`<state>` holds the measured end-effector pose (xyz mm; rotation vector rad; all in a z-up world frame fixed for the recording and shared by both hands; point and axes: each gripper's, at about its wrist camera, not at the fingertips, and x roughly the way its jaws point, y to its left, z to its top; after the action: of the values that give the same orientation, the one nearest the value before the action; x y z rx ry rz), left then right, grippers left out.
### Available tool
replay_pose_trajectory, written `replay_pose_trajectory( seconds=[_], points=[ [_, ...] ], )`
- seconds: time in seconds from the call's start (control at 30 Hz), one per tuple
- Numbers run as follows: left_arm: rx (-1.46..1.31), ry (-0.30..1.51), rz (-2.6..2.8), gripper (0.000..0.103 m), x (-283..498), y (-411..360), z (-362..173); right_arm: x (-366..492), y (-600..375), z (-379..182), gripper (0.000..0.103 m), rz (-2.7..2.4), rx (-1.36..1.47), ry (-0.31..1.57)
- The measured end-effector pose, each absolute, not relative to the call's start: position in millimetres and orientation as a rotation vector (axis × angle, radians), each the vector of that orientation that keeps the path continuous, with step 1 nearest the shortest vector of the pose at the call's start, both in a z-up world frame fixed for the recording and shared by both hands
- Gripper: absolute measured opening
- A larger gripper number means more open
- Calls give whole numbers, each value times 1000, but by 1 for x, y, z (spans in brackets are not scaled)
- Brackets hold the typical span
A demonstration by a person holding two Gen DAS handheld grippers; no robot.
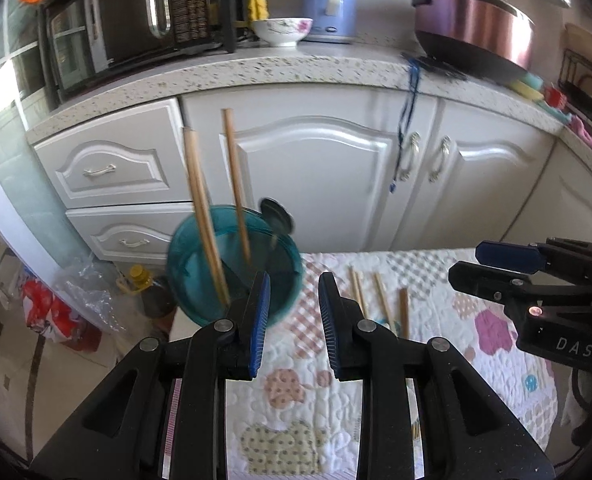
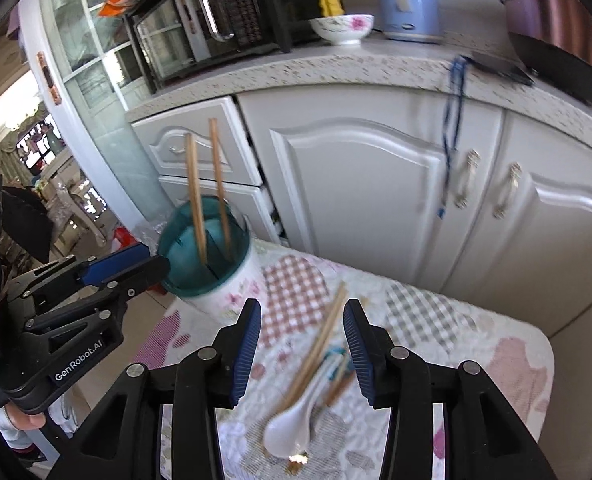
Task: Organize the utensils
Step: 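Move the left tool back over the loose chopsticks on the cloth, then grasp a wooden chopstick with the left tool while the right tool grasps the brown-handled fork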
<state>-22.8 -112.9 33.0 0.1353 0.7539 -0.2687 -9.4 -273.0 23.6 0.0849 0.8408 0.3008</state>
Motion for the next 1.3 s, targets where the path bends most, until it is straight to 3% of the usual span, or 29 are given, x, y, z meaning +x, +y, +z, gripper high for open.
replay_pose_trajectory(
  seconds=[0.43,0.93,1.1,1.23,1.3],
  points=[
    [178,801,-306,24,-34,-135,14,-30,-300,-5,41,252,88,901],
    [96,1073,-444,24,-20,-133,-66,13,-324,-117,41,250,270,1123],
    [74,1120,-461,24,-8,-141,-88,42,-320,-133,32,268,321,1154],
    [64,1162,-477,24,6,-153,-106,57,-316,-136,18,273,284,1153],
    [59,1178,-489,24,11,-160,-114,58,-316,-134,18,289,238,1158]
  ],
)
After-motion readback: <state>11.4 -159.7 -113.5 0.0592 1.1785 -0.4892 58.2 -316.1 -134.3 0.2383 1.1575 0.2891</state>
